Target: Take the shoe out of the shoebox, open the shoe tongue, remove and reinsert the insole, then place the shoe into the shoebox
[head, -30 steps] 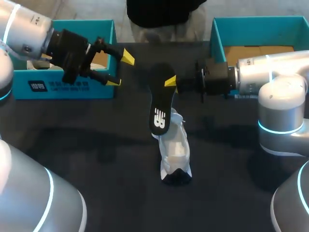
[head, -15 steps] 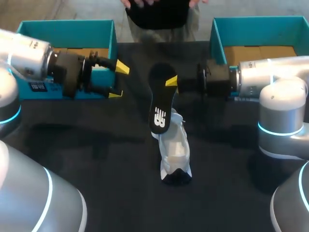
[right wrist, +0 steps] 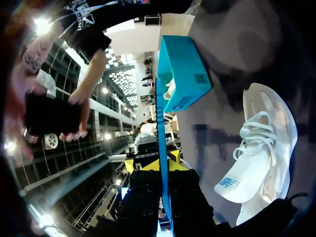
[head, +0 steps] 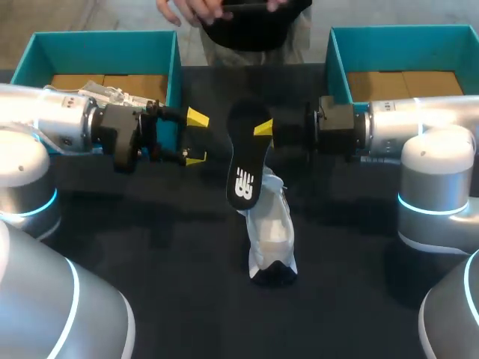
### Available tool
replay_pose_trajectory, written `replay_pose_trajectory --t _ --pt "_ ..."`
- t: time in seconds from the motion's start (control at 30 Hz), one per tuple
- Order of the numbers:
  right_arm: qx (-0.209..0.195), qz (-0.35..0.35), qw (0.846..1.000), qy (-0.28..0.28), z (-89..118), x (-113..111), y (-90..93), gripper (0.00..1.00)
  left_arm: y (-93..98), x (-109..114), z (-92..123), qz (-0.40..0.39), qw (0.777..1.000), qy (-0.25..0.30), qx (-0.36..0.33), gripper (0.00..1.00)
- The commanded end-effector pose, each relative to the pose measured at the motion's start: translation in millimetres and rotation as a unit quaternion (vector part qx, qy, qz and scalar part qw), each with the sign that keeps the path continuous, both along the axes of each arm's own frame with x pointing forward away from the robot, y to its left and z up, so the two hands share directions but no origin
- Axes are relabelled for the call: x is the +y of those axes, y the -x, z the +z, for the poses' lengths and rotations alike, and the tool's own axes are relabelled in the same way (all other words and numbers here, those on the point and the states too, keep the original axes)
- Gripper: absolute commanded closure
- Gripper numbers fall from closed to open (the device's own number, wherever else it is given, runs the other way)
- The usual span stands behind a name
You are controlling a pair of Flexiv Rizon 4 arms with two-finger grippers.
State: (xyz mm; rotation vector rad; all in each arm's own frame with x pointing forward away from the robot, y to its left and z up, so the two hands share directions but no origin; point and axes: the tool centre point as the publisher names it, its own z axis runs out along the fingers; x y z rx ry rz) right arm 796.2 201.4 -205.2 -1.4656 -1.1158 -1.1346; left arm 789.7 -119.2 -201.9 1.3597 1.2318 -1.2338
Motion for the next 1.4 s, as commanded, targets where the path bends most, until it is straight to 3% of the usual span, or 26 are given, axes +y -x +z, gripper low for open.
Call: replay_pose_trajectory --t 0.03,0.2,0.33,0.53,0.87,1.13,1.4 --pt "-0.001 -0.002 1.0 -0.005 -3 6 3.6 1.0 -3.8 -11 -5 -0.006 1.0 0.021 0.001 0.15" --pt "-0.001 0.001 1.0 -0.011 -5 9 6.3 1.0 -3.2 -20 -6 -0.007 1.0 0.023 -0.002 0.28" --pt "-0.005 -0.002 1.0 -0.014 -4 10 9.1 1.0 -3.7 -22 -6 0.003 1.0 0.028 0.005 0.31" --pt "-0.011 -0.006 1.0 -0.015 -4 11 12.0 1.0 -3.3 -26 -9 0.014 0.999 0.036 0.016 0.5" --pt "-0.013 -0.008 1.0 -0.013 -6 15 14.5 1.0 -3.6 -30 -10 0.032 0.998 0.047 0.032 0.51" --pt "-0.015 -0.014 1.0 -0.02 -9 16 18.1 1.0 -1.3 -34 -14 0.04 0.997 0.046 0.04 0.61" --pt "-0.012 -0.013 1.0 -0.022 -13 20 20.8 1.0 -0.6 -37 -16 0.045 0.997 0.042 0.043 0.62"
